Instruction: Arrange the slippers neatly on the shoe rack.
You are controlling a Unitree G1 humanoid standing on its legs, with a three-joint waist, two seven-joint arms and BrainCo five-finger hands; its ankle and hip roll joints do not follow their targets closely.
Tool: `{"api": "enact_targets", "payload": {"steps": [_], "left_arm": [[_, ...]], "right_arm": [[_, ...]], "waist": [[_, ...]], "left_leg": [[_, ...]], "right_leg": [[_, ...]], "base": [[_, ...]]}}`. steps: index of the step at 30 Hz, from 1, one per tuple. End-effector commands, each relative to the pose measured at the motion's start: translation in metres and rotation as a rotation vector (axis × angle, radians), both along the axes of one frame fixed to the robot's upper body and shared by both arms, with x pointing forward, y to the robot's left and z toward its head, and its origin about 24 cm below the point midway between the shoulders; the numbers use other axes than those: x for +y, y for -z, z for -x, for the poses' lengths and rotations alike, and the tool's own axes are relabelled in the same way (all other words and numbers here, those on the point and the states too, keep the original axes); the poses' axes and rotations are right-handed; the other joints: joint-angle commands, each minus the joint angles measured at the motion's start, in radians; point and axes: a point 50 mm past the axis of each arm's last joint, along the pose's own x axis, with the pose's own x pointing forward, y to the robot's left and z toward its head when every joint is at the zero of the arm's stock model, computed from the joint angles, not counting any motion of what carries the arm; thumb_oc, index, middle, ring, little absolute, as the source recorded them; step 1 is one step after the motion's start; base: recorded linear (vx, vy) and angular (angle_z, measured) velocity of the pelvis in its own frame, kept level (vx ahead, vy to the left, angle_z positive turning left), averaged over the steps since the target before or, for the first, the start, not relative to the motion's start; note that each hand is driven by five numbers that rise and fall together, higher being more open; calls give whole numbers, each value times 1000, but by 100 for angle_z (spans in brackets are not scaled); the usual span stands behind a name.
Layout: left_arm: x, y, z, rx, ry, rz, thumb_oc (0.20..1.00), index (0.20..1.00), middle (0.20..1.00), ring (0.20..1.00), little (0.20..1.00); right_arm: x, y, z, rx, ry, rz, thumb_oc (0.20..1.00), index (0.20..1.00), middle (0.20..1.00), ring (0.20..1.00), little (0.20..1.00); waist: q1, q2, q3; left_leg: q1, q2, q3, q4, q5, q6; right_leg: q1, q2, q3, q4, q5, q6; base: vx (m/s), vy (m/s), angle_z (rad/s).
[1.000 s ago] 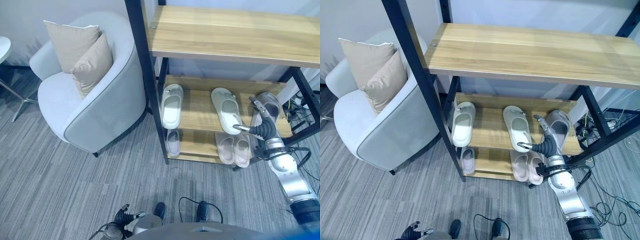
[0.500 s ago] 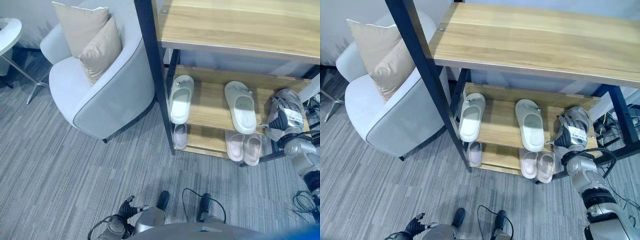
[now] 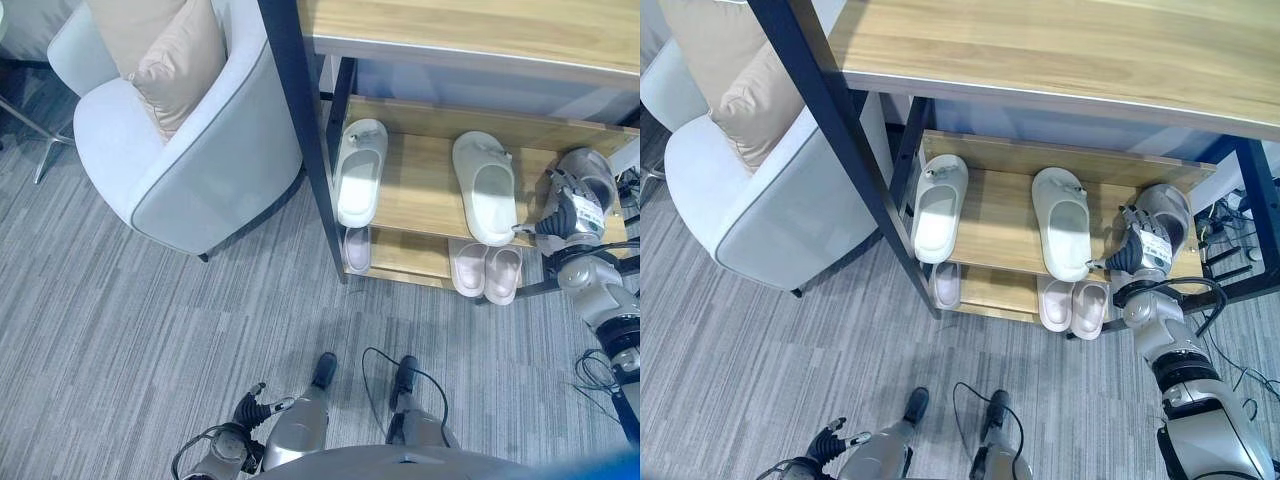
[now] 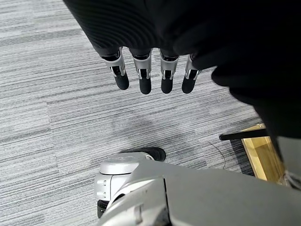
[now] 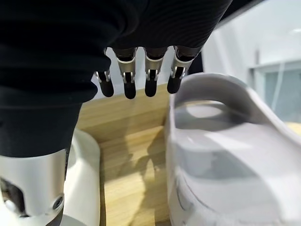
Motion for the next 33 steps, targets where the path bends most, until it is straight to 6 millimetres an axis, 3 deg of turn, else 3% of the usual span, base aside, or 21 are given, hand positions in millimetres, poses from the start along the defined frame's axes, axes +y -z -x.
{"api": "enact_targets", "payload": {"steps": [1,6,10,22,23,24,25,27,33], "left_arm": [[-33,10,10,63,95,37,1000,1000,1000,1000,1000],[-33,12,13,88,83,37,1000,1000,1000,1000,1000],[-34,12,13,90,83,45,1000,1000,1000,1000,1000],[-32,8,2,54,87,58,1000,1000,1000,1000,1000],[-31,7,0,46,87,61,1000,1000,1000,1000,1000],[-31,7,-1,43,88,63,1000,1000,1000,1000,1000],[-31,6,-1,41,89,63,1000,1000,1000,1000,1000],[-29,6,-2,36,87,60,1000,1000,1000,1000,1000],[-26,4,-5,17,76,62,1000,1000,1000,1000,1000]], "right_arm": [[-6,-34,-11,-221,68,-133,1000,1000,1000,1000,1000],[-18,-34,-10,-268,126,-310,1000,1000,1000,1000,1000],[-16,-34,-15,-268,126,-386,1000,1000,1000,1000,1000],[-22,-49,-26,-208,119,-339,1000,1000,1000,1000,1000],[-21,-54,-28,-200,112,-304,680,680,680,680,680],[-21,-56,-30,-198,106,-287,485,485,485,485,485],[-19,-58,-31,-193,101,-269,454,454,454,454,454],[-17,-62,-33,-189,90,-229,200,200,200,200,200],[1,-72,-40,-185,12,-97,200,200,200,200,200]], "waist": [[73,-1,-19],[86,-11,-22],[97,-16,-15],[124,-30,8],[128,-37,12],[130,-39,14],[131,-41,16],[134,-45,17],[130,-57,21]], "left_leg": [[-28,-20,-48,-57,33,-3],[-34,-26,-66,-57,35,-6],[-51,-28,-73,-57,40,-8],[-102,-35,-91,-57,49,-20],[-110,-37,-95,-57,52,-23],[-112,-37,-96,-57,53,-24],[-114,-37,-97,-57,54,-25],[-117,-38,-98,-57,55,-25],[-114,-33,-98,-57,51,-26]], "right_leg": [[135,-29,-53,6,-91,97],[137,-33,-72,6,-92,98],[124,-33,-79,6,-91,100],[86,-31,-103,6,-89,104],[81,-31,-109,6,-86,105],[80,-31,-112,6,-87,105],[79,-32,-113,6,-86,105],[78,-33,-116,6,-85,106],[80,-31,-114,6,-84,106]], "base": [[46,2,8],[33,4,20],[10,3,11],[11,10,5],[0,0,0],[0,0,0],[4,-1,8],[3,2,13],[-1,2,1]]}}
